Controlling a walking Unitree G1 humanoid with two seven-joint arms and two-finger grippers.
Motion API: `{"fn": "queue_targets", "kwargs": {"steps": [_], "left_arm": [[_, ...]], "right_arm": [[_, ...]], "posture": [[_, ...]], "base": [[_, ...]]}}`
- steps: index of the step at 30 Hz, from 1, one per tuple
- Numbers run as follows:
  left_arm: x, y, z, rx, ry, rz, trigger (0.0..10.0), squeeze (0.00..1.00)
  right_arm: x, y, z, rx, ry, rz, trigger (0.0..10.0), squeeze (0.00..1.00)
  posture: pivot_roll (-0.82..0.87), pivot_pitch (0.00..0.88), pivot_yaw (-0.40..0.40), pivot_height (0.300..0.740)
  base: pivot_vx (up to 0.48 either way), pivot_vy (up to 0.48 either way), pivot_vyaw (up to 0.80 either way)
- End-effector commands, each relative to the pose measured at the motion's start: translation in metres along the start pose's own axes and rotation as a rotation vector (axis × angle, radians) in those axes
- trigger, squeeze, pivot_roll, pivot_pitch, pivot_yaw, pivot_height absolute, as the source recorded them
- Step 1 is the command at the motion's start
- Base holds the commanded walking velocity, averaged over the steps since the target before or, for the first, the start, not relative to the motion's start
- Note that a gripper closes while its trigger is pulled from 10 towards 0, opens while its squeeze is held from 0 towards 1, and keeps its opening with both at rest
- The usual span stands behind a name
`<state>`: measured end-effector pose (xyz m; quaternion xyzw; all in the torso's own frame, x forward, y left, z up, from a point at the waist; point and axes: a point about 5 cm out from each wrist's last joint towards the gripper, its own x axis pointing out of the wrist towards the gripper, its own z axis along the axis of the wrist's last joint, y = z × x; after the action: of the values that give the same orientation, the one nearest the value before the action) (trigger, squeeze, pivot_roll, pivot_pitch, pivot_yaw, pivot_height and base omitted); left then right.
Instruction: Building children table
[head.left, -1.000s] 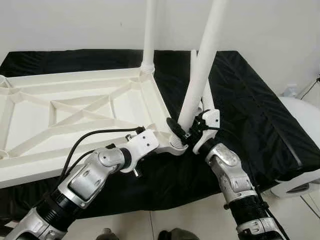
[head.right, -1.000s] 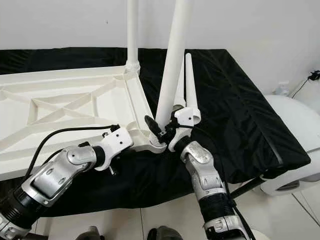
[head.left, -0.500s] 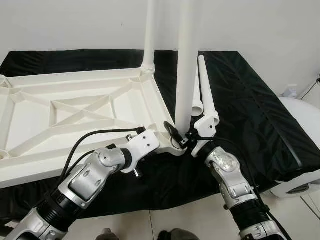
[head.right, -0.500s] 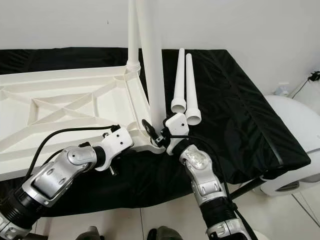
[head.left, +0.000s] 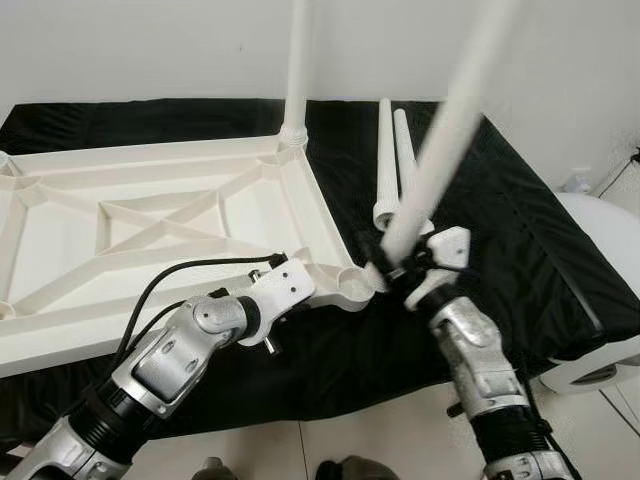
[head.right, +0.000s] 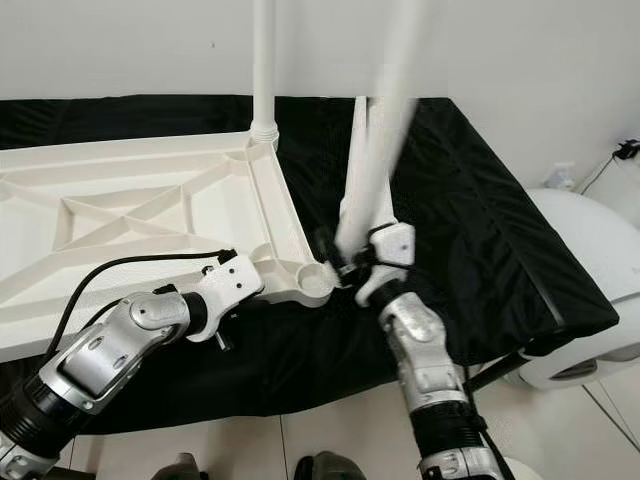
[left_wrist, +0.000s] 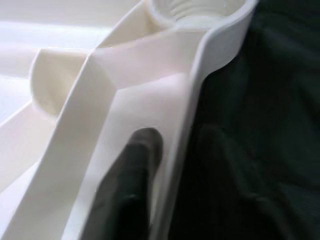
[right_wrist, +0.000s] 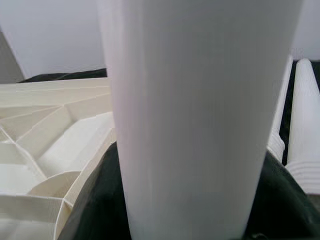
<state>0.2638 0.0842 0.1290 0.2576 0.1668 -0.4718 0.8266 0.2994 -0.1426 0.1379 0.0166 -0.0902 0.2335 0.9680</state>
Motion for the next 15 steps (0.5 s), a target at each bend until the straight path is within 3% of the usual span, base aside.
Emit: {"fn": "queue_targets", "kwargs": {"steps": [1,11,13,14,15], "left_arm": [[-0.002,-0.004,0.007,0.003,-0.031,-0.068,10.0,1.0],[-0.007,-0.001,0.016,0.008,-0.069,-0.072,10.0,1.0],[-0.01,0.001,0.021,-0.013,-0.103,-0.076,10.0,1.0],[-0.019,0.011,0.037,-0.088,-0.213,-0.082,10.0,1.0],[-0.019,0.011,0.037,-0.088,-0.213,-0.082,10.0,1.0]], "right_arm": [[-0.002,-0.001,-0.009,0.031,0.054,-0.007,10.0,0.0],[0.002,-0.002,-0.002,0.037,0.034,0.009,10.0,0.0],[0.003,-0.004,0.0,0.035,0.029,0.01,10.0,0.0],[0.005,-0.01,0.003,0.028,0.027,0.003,10.0,0.0],[0.005,-0.01,0.003,0.028,0.027,0.003,10.0,0.0]], "posture": [[0.03,0.038,-0.059,0.74],[0.03,0.033,-0.065,0.74],[0.03,0.028,-0.067,0.74],[0.04,0.023,-0.068,0.74],[0.04,0.023,-0.068,0.74]], "base": [[0.0,0.0,0.0],[0.0,0.0,0.0],[0.0,0.0,0.0],[0.0,0.0,0.0],[0.0,0.0,0.0]]}}
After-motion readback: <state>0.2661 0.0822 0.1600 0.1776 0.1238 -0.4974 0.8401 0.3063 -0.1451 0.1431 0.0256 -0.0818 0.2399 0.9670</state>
